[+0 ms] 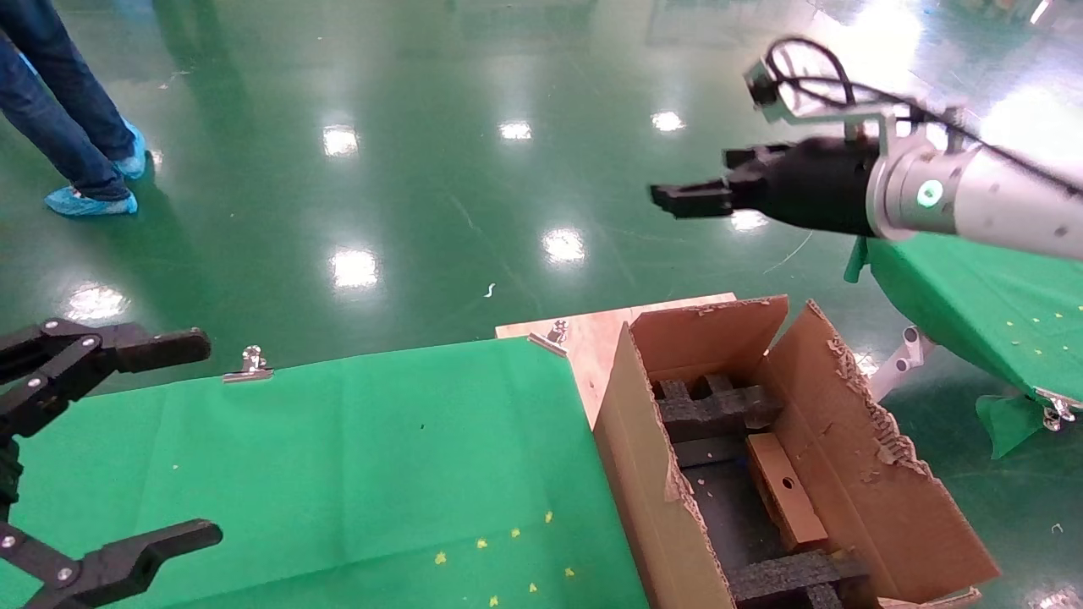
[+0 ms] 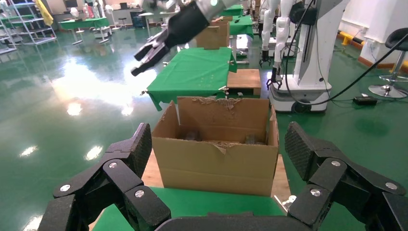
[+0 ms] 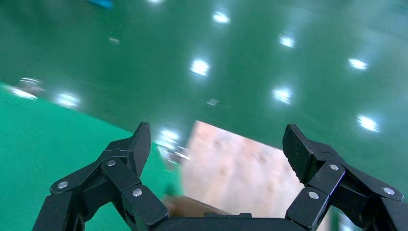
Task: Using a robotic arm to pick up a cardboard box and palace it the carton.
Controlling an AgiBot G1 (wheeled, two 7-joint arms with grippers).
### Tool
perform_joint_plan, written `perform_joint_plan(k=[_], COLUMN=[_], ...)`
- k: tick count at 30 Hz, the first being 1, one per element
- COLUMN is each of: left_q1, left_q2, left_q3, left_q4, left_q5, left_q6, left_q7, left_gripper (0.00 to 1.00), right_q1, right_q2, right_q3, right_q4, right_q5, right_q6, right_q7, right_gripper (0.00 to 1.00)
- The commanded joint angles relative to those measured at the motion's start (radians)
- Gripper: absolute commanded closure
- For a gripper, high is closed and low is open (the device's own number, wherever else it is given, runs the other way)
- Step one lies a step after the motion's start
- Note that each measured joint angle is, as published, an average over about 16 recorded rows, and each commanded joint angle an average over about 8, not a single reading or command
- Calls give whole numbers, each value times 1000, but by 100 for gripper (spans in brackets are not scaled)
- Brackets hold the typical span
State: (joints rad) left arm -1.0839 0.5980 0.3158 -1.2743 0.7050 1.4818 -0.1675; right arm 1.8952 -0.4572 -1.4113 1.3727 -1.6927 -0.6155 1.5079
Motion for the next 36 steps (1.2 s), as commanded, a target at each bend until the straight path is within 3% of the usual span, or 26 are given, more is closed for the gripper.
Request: perform_joint_plan(k=[1, 13, 36], left_q1=[0, 0, 0], left_q2=[0, 0, 0], left_q3=[0, 0, 1], left_q4=[0, 0, 1], left_q5=[0, -1, -1], left_q6=[0, 0, 0], left_q7=[0, 0, 1], left_gripper=[0, 0, 0], right_q1=[15, -10, -315], right_q2=[7, 0, -58], right_q3=[15, 37, 451], right_q4=[6, -1, -34], right_q5=[80, 90, 422], right_q6=[-2, -27, -349], right_q7=[-69, -80, -550], right_gripper=[0, 0, 0])
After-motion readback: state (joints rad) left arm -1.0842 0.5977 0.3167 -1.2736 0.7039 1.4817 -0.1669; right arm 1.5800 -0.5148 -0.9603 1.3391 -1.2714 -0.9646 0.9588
